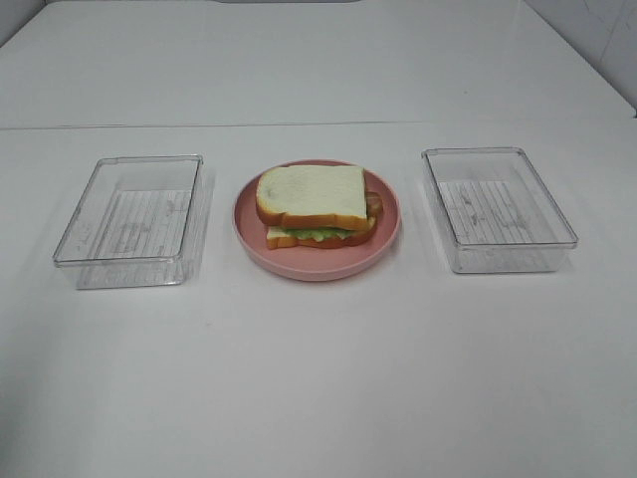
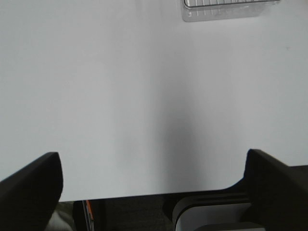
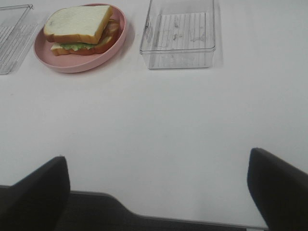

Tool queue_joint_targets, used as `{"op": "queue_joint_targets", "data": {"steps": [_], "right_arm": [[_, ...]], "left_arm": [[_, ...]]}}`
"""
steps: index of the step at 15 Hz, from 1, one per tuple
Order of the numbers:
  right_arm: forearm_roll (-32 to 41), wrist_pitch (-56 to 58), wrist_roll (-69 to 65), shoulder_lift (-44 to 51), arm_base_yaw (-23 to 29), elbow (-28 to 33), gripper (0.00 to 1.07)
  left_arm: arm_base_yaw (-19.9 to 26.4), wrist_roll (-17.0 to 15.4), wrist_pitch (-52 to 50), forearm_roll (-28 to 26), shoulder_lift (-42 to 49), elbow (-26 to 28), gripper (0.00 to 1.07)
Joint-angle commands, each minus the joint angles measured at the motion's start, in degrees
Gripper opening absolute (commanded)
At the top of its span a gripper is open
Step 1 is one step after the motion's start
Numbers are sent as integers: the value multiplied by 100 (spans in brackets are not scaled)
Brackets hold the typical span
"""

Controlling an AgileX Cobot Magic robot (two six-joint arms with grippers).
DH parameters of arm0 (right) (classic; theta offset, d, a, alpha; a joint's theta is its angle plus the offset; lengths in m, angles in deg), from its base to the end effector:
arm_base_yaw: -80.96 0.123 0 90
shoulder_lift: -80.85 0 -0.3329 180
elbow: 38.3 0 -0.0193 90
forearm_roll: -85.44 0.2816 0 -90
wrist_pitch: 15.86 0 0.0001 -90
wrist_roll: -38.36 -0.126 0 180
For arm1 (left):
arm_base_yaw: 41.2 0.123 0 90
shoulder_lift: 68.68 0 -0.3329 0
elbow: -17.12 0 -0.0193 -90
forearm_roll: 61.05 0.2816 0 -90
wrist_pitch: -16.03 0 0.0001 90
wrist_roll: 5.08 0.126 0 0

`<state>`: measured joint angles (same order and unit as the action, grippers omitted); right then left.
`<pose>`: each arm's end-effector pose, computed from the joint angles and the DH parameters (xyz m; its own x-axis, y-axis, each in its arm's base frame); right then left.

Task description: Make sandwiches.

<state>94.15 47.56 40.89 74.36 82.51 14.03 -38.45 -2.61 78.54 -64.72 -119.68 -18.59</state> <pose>0.0055 0.0172 0.2567 -0.5326 0.0097 -0.8463 -0.1287 0.9874 0.0923 0.1351 -0.0007 0.3091 -0.8579 -0.0277 -0.5131 -0.0072 0.9991 -0.0418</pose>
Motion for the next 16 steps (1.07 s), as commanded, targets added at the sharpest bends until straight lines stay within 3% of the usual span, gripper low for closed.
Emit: {"op": "queue_joint_targets", "data": {"steps": [1, 8, 14, 16], "right_arm": [[0, -46, 6, 143, -17, 23, 96], [0, -46, 6, 143, -17, 23, 96], [17, -52, 6, 143, -17, 23, 96], [17, -52, 6, 143, -17, 23, 96]], "left_arm": [[0, -34, 92, 0, 1828, -773, 94], [0, -17, -109, 46, 4618, -1261, 93], [-23, -11, -86, 115, 4492, -1289, 93], [-338, -17, -86, 115, 4492, -1289, 93]]}}
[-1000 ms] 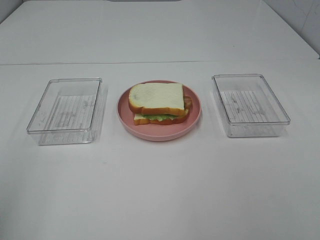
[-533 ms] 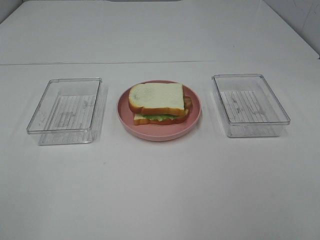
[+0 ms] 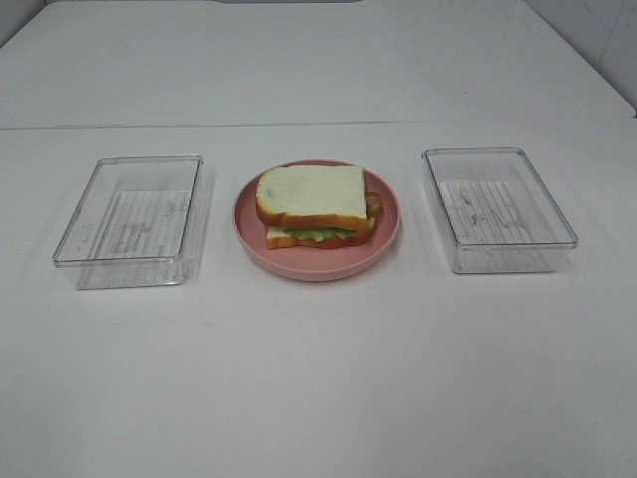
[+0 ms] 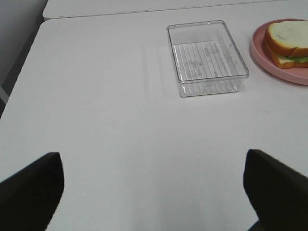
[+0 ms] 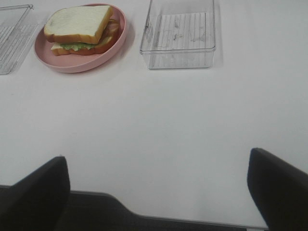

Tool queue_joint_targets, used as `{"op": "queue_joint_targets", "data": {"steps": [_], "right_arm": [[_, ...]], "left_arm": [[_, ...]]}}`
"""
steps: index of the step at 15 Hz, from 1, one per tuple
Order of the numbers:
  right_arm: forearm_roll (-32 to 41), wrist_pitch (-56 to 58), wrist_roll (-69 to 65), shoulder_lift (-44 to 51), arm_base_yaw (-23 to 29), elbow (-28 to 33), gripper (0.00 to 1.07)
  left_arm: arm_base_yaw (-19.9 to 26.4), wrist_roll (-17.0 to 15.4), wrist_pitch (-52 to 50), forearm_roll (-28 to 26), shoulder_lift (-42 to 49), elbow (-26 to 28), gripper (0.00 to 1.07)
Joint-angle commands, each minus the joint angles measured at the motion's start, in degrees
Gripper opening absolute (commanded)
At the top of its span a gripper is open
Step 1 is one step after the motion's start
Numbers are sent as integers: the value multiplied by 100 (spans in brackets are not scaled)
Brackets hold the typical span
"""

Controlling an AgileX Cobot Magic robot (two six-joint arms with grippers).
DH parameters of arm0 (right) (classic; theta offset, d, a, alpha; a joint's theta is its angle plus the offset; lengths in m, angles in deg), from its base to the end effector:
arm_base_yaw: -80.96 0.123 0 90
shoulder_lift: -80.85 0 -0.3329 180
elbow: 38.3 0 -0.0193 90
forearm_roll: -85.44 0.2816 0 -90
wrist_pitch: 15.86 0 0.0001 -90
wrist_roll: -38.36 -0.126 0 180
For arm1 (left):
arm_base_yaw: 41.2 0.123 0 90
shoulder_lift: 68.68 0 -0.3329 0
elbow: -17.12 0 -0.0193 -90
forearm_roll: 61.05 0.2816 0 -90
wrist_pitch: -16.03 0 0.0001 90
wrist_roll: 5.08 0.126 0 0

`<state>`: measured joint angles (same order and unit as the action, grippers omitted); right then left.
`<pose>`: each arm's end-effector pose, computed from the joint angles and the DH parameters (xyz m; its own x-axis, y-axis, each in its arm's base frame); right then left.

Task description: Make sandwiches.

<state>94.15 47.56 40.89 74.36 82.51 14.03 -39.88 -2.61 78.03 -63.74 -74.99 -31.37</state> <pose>0.0055 0.0172 0.2567 -0.5326 0.0097 -0.8463 -0.1287 0.9874 0.0923 0.0006 -0.0052 0.2809 -0.4500 0.0107 -0.8930 0.0234 0.9997 0.0001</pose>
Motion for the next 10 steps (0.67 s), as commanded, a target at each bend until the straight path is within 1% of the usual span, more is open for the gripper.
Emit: {"op": "queue_joint_targets", "data": {"steps": [1, 2, 10], "right_arm": [[17, -52, 6, 143, -17, 23, 96], [23, -52, 6, 143, -17, 23, 96], [23, -52, 6, 143, -17, 23, 96]], "left_arm": [[-264, -23, -34, 17, 23, -11, 93], [-327, -34, -34, 17, 23, -11, 93], [-332, -63, -40, 0, 23, -11, 93]]}}
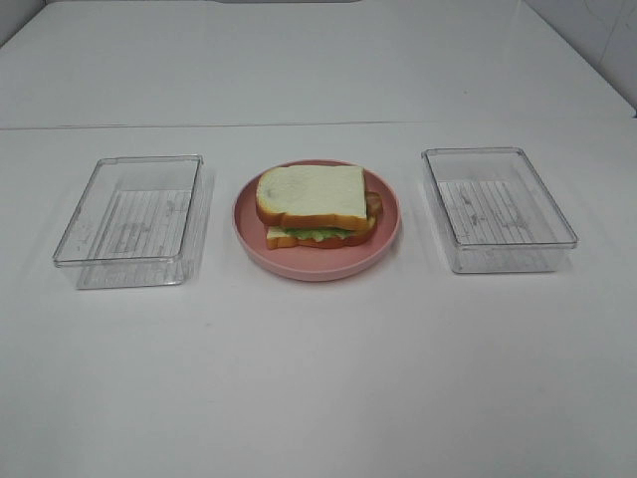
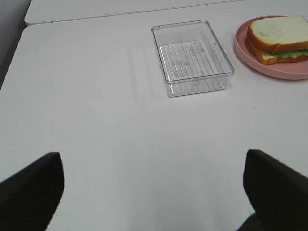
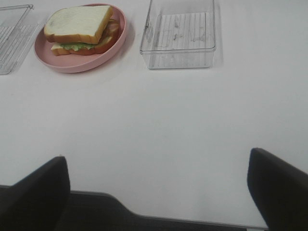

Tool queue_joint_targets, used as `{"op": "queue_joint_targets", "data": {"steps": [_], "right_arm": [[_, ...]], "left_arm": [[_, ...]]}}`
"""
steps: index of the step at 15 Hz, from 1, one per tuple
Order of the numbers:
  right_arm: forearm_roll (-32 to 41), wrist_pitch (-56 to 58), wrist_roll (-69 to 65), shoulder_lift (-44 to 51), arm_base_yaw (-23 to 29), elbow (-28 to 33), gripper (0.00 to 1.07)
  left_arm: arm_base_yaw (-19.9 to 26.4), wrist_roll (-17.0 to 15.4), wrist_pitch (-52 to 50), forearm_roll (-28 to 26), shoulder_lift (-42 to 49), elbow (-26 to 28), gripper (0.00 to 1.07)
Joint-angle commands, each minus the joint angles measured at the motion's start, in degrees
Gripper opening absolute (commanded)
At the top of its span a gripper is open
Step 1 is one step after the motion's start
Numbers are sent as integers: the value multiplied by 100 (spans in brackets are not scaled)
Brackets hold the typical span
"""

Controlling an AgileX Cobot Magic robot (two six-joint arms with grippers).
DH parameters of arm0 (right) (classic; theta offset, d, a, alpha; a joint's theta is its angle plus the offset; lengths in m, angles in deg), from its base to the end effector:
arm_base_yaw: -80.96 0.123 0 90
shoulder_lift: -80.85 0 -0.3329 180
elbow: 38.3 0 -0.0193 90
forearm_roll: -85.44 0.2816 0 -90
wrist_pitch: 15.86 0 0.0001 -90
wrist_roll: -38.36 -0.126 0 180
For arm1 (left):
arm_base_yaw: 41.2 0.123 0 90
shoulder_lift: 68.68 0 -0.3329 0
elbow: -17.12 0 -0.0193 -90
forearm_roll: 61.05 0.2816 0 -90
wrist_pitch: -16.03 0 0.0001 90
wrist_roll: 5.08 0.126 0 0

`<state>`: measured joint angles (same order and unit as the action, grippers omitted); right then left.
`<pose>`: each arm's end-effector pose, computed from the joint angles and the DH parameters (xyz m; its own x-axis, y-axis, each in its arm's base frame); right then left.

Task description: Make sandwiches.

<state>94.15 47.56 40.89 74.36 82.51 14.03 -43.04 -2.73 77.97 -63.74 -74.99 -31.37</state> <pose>0.0055 0.0172 0.2567 -0.5326 0.0097 -0.8463 -0.1287 0.9874 0.0923 0.0003 -0.0052 0.2810 -0.4479 0.0333 -0.8935 0.0775 0.9970 -0.0017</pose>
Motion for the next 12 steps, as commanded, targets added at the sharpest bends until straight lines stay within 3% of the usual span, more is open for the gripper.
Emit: {"op": "queue_joint_targets", "data": {"steps": [1, 12], "right_arm": [[23, -52, 6, 143, -17, 23, 96], [23, -52, 6, 143, -17, 23, 96]], "left_arm": [[-17, -52, -34, 0, 23, -11, 93], [-17, -40, -34, -23, 23, -11, 93]]}}
